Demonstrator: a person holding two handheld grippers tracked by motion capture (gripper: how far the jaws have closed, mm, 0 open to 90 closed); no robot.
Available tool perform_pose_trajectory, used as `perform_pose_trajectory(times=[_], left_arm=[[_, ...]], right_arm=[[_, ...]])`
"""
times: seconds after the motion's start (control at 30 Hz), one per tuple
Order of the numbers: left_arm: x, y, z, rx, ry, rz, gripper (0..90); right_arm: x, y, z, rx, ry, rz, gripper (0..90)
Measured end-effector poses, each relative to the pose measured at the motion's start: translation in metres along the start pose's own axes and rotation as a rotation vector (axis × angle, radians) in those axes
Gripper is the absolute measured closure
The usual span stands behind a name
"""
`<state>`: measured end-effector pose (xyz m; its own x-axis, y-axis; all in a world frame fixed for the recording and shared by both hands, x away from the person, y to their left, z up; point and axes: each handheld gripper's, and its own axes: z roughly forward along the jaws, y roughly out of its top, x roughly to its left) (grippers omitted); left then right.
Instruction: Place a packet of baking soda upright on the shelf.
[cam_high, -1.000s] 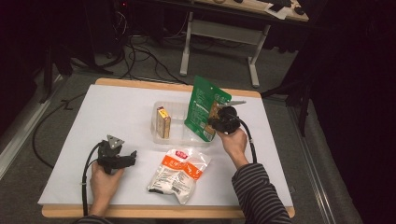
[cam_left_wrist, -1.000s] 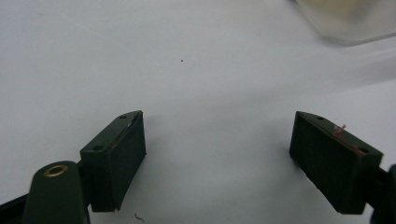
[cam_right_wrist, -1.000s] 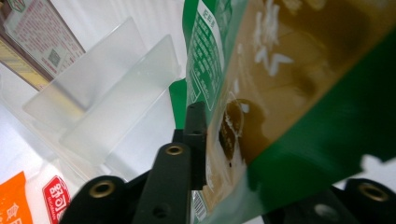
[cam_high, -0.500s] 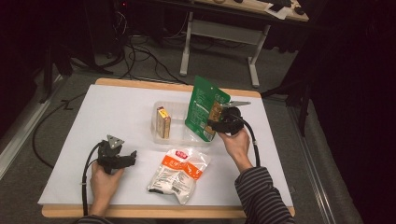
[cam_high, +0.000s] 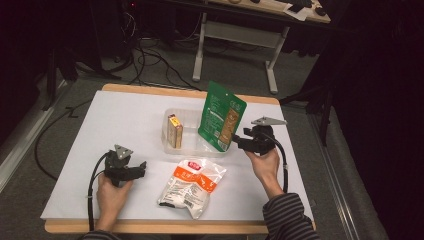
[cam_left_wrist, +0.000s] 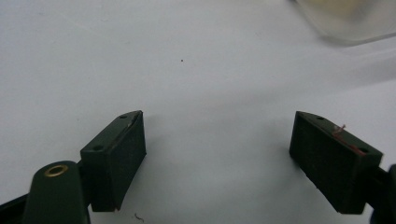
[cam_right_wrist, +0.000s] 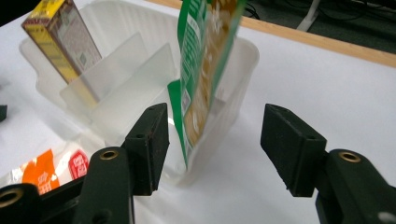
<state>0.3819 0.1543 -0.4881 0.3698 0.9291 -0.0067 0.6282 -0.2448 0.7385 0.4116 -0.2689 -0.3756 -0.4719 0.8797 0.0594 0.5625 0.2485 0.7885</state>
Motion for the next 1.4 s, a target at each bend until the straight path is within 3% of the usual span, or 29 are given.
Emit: perform_pose_trajectory(times=[0.13,0.3,0.6,0.83,1.03,1.27,1.4], left_arm=[[0.0,0.0,0.0,0.002,0.0,0.003,18.9],[0.0,0.0,0.0,0.0,0.0,0.002,19.1],[0.0,0.0,0.0,-0.003,-0.001,0.002,20.1],[0.0,0.001,0.0,0.003,-0.006,-0.001,20.4],[0.0,0.0,0.0,0.001,-0.005,-0.001,20.4],[-0.002,-0.001,-0.001,-0.011,0.0,0.012,22.0],[-0.002,-0.001,-0.001,-0.011,0.004,0.023,22.7]], right_arm=[[-0.003,-0.015,-0.005,-0.006,-0.009,0.005,42.2],[-0.009,-0.046,-0.009,0.002,-0.038,0.021,42.1],[-0.017,-0.094,0.009,0.077,-0.083,0.058,40.8],[-0.018,-0.112,0.021,0.112,-0.112,0.07,39.8],[-0.012,-0.115,0.022,0.099,-0.139,0.023,38.6],[-0.005,-0.116,0.011,0.087,-0.048,0.075,40.3],[-0.001,-0.116,0.001,0.082,0.029,0.127,40.5]])
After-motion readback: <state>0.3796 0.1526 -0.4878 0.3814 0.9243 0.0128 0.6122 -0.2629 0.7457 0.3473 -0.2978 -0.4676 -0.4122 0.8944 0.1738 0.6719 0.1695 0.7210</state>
